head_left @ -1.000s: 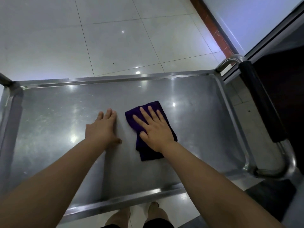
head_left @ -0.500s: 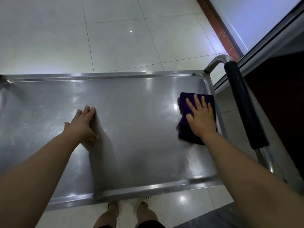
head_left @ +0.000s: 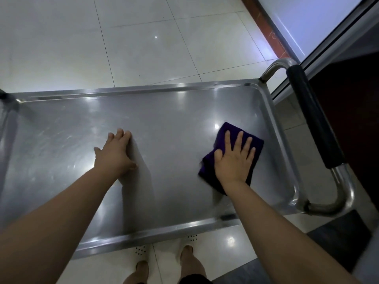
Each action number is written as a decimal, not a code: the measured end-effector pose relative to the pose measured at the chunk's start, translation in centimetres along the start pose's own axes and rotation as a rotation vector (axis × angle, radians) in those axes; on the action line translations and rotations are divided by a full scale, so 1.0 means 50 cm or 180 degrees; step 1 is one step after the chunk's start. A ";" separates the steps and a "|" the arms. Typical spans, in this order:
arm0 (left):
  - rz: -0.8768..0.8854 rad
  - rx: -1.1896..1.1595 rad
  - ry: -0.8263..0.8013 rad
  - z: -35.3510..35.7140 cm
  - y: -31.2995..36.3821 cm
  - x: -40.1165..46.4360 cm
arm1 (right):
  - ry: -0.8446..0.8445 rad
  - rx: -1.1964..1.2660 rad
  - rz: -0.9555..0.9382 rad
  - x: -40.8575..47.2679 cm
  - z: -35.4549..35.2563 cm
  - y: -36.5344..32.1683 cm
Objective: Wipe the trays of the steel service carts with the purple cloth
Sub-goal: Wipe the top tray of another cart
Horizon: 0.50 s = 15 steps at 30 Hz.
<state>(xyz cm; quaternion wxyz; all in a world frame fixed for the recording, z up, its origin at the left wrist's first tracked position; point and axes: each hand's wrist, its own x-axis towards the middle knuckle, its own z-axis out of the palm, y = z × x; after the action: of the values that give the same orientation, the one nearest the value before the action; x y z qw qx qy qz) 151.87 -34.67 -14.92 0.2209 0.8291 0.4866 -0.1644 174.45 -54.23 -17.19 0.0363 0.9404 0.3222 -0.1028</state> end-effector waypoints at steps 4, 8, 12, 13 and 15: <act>0.0337 0.0199 0.0325 0.021 -0.028 -0.031 | 0.0017 -0.0001 -0.0247 -0.032 0.016 -0.106; 0.0600 0.0119 0.0523 0.043 -0.064 -0.138 | 0.0032 -0.0118 -0.0274 -0.041 0.021 -0.141; 0.0720 0.0498 0.0013 0.084 -0.103 -0.235 | 0.0026 -0.0043 -0.0138 -0.051 0.015 -0.155; 0.0712 0.0549 -0.0099 0.089 -0.112 -0.239 | 0.0016 0.0002 -0.0086 -0.058 0.014 -0.166; 0.0710 0.0532 -0.0139 0.094 -0.122 -0.233 | 0.0008 0.0041 -0.0051 -0.074 0.016 -0.193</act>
<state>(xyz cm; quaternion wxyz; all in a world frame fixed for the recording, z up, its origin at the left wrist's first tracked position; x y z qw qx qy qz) 140.74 -43.09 -14.48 0.1786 0.8897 0.3712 -0.1968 165.52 -48.92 -17.17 0.0291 0.9381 0.3291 -0.1040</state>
